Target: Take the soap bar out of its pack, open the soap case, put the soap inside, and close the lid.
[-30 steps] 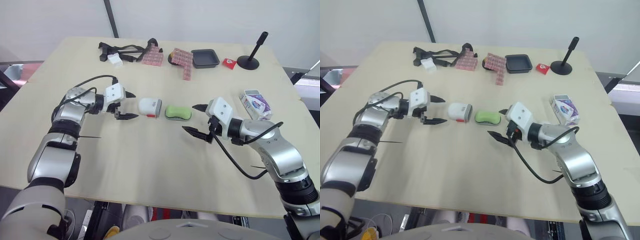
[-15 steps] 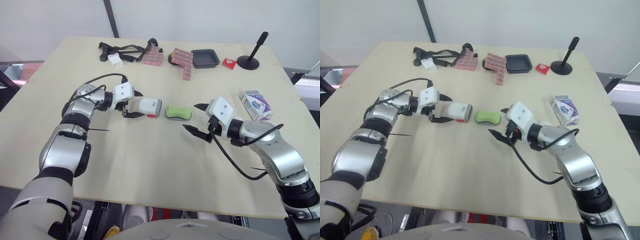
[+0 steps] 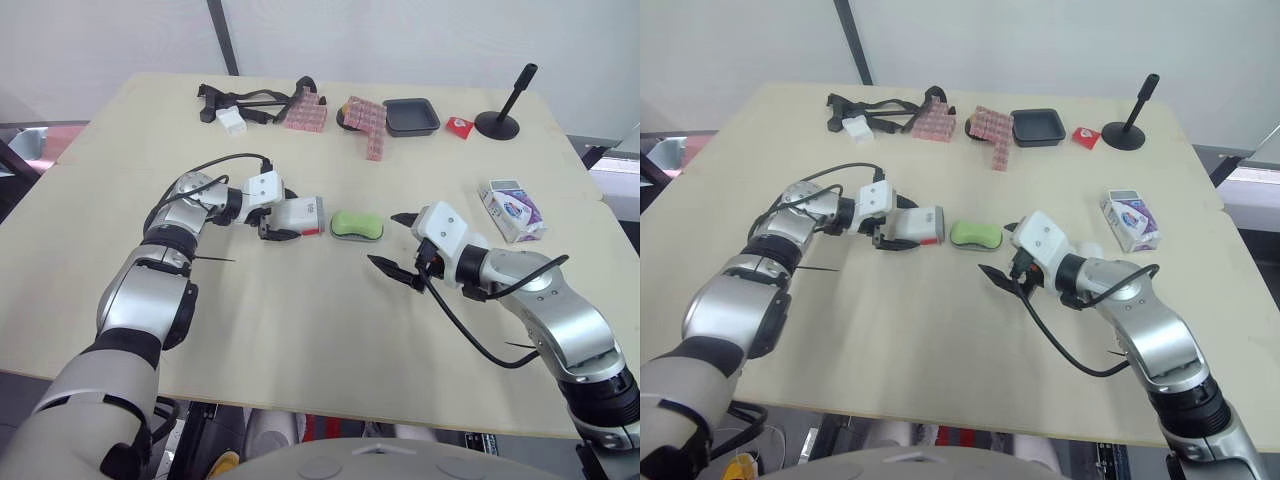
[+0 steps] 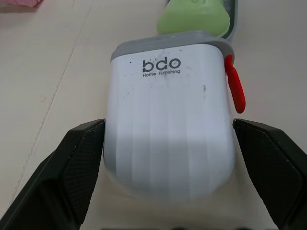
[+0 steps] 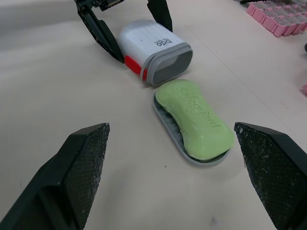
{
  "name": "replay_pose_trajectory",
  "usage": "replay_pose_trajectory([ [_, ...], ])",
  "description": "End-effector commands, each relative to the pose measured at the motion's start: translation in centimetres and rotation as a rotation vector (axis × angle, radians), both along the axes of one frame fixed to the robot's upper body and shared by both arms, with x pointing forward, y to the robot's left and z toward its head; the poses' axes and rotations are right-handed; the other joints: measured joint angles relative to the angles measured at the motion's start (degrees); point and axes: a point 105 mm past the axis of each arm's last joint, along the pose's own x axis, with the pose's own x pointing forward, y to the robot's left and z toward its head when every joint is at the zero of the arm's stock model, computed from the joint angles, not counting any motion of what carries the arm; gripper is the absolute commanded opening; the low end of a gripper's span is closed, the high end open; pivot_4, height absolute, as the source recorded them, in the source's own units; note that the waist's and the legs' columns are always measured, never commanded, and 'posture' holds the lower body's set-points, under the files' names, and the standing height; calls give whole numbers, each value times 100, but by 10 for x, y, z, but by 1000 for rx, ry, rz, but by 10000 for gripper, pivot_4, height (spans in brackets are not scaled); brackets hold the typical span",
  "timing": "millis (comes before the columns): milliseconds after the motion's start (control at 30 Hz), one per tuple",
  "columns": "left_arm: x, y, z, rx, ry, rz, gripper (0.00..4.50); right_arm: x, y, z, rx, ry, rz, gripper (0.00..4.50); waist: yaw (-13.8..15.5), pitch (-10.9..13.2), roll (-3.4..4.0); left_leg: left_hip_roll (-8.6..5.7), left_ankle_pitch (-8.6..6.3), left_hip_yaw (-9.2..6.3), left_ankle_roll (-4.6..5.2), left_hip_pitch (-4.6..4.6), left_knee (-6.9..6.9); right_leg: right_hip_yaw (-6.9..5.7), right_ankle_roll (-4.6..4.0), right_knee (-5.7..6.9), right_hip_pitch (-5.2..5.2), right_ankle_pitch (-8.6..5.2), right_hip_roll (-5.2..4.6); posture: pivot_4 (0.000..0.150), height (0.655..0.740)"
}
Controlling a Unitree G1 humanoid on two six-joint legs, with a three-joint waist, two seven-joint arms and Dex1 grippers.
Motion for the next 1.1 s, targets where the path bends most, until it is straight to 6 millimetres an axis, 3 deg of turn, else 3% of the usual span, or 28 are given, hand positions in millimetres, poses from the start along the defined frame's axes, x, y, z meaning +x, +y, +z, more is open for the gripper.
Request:
replay_pose_trajectory([
  [33, 5, -3, 11, -2, -35, 4, 45000, -3, 0, 7, -5, -33, 4, 44804, 0, 0, 0, 0, 0, 0, 0, 0, 0, 0, 0, 0, 0, 0, 0, 1500, 7400],
  [100, 5, -3, 10, -4, -30, 8, 45000, -3, 0, 7, -5, -33, 5, 44804, -1, 0, 0, 0, 0, -1, 0, 0, 0, 0, 0, 0, 0, 0, 0, 1500, 7400],
  [233, 6, -4, 9, -22, -21, 17, 34627, -3, -1, 7, -7, -31, 3, 45000, 1, 0, 0, 0, 0, -1, 0, 0, 0, 0, 0, 0, 0, 0, 0, 1500, 7400],
  [600, 1, 9, 14, -38, -62, -3, 34581, 12, -1, 5, -88, 7, -5, 45000, -35, 1, 1, 0, 0, -1, 0, 2, 0, 1, 0, 2, 0, 0, -1, 1500, 7400],
  [800, -14, 29, 11, -80, -54, -19, 34581, 31, -1, 4, -181, 75, 15, 45000, -44, 1, 2, 1, 0, -1, 0, 7, 0, -2, -1, 7, -1, 0, -2, 1500, 7400],
  [1100, -32, 41, 7, -100, -76, -9, 34581, 56, 2, -5, -315, 128, 77, 45000, -37, 1, 2, 1, 2, -1, 2, -5, 8, -5, -1, 15, -14, 0, -3, 1500, 7400],
])
